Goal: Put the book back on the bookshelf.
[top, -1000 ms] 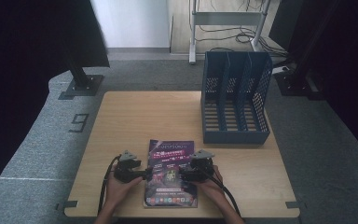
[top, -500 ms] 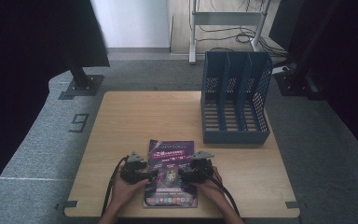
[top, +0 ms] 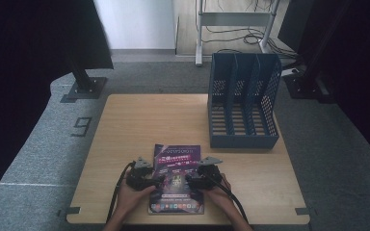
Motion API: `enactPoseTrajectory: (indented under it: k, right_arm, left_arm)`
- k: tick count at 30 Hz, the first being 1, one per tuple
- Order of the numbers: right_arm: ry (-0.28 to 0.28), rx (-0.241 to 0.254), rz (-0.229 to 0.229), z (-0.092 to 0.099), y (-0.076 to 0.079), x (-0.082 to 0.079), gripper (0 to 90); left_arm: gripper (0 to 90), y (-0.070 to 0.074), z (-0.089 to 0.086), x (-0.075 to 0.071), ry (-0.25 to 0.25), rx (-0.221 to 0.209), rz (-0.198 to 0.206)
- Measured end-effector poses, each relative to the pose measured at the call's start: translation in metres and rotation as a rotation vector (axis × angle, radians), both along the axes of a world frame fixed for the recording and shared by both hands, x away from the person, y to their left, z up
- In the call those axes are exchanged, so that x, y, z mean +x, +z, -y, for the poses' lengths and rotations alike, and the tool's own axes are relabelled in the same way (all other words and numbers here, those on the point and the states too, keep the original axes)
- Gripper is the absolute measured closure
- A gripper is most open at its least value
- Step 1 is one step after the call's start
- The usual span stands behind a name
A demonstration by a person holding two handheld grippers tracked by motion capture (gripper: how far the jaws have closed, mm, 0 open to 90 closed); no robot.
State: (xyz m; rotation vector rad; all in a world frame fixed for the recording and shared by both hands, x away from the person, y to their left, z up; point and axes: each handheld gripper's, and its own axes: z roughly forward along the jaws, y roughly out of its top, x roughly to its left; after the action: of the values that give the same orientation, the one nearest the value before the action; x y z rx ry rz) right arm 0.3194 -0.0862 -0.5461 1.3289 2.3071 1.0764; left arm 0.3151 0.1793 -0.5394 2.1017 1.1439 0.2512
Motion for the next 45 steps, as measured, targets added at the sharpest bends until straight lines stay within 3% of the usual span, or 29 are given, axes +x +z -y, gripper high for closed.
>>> enactPoseTrajectory:
  k: [6, 15, 22, 25, 34, 45]
  right_arm:
    - [-0.003, -0.029, 0.005, -0.003, 0.003, -0.003, 24.3]
    - [0.001, -0.073, 0.016, -0.008, 0.006, -0.015, 24.3]
    - [0.012, -0.058, 0.008, -0.005, 0.006, -0.015, 24.4]
    - [0.022, -0.084, 0.017, -0.007, 0.006, -0.016, 23.2]
    - [0.030, -0.074, 0.014, -0.008, 0.006, -0.017, 22.5]
    - [0.033, -0.075, 0.017, -0.008, 0.005, -0.018, 22.4]
  left_arm:
    - [35.0, 0.001, 0.001, -0.001, 0.001, 0.018, 0.010]
    - [36.7, 0.006, 0.003, -0.007, 0.006, 0.010, 0.002]
    - [30.8, 0.002, 0.003, -0.002, 0.031, -0.016, -0.013]
    - [28.1, -0.001, 0.003, 0.001, 0.051, -0.014, -0.009]
    - [28.3, 0.000, 0.003, 0.003, 0.046, -0.025, -0.011]
    - [30.5, 0.007, 0.003, -0.001, 0.047, -0.056, 0.023]
